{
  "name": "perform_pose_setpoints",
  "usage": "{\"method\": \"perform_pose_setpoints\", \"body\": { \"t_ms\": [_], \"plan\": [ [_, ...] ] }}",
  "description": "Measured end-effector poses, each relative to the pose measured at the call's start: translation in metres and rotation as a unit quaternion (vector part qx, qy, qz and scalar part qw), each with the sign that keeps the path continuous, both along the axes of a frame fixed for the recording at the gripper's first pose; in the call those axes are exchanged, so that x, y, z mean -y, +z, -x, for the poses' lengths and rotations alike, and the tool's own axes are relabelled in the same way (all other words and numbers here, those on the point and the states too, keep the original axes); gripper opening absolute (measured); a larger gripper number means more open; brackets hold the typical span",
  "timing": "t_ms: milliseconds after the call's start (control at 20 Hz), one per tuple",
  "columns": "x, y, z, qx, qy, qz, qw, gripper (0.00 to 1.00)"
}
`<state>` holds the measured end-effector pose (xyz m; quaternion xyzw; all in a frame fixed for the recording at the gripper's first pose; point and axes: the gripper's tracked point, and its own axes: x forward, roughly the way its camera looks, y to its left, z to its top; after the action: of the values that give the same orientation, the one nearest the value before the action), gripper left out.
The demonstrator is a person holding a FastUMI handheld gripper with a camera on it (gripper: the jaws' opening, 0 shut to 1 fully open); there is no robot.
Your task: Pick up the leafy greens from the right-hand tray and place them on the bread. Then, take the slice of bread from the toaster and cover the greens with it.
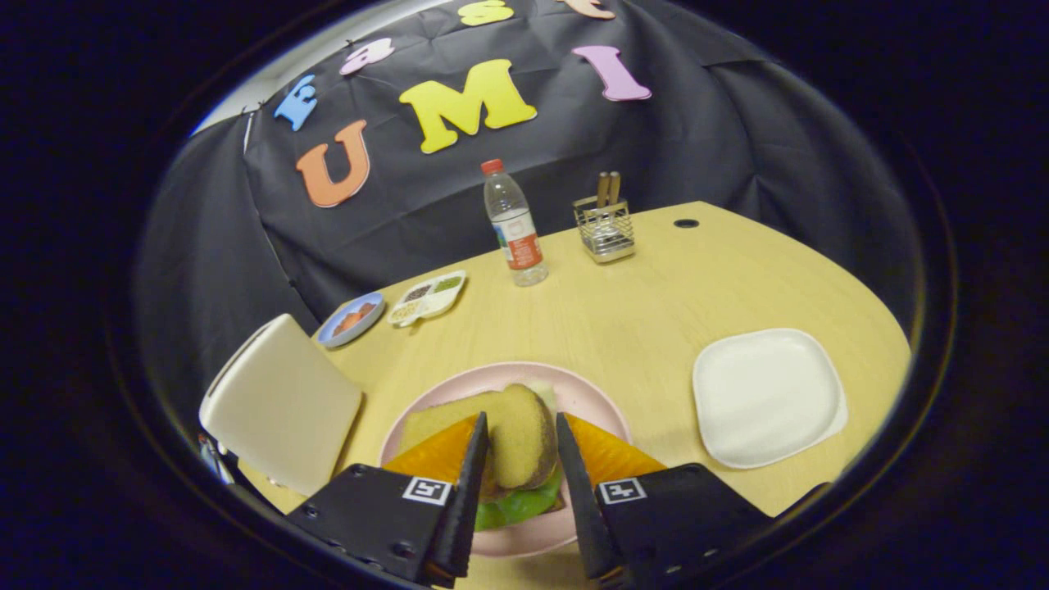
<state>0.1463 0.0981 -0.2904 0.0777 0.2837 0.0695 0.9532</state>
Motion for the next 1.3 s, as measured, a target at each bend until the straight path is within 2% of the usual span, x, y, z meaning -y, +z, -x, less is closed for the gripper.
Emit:
{"method": "perform_pose_setpoints", "body": {
  "t_ms": [50, 150, 250, 350, 400, 500, 700, 850, 1050, 1300],
  "plan": [
    [0.006, -0.001, 0.0, 0.007, -0.005, 0.014, 1.0, 0.5],
    [0.011, -0.001, 0.003, 0.013, -0.01, 0.023, 1.0, 0.47],
    [0.015, 0.005, 0.005, 0.022, -0.018, 0.021, 0.999, 0.58],
    [0.016, 0.016, 0.009, 0.033, -0.022, 0.02, 0.999, 0.59],
    [0.016, 0.021, 0.012, 0.039, -0.021, 0.019, 0.999, 0.69],
    [0.013, 0.038, 0.021, 0.057, -0.015, 0.024, 0.998, 0.73],
    [0.002, 0.086, 0.044, 0.121, 0.004, 0.029, 0.992, 0.95],
    [-0.001, 0.128, 0.067, 0.175, 0.008, 0.046, 0.983, 0.96],
    [-0.007, 0.177, 0.108, 0.237, 0.015, 0.027, 0.971, 0.96],
    [0.0, 0.22, 0.158, 0.301, 0.014, 0.058, 0.952, 0.96]
  ]
}}
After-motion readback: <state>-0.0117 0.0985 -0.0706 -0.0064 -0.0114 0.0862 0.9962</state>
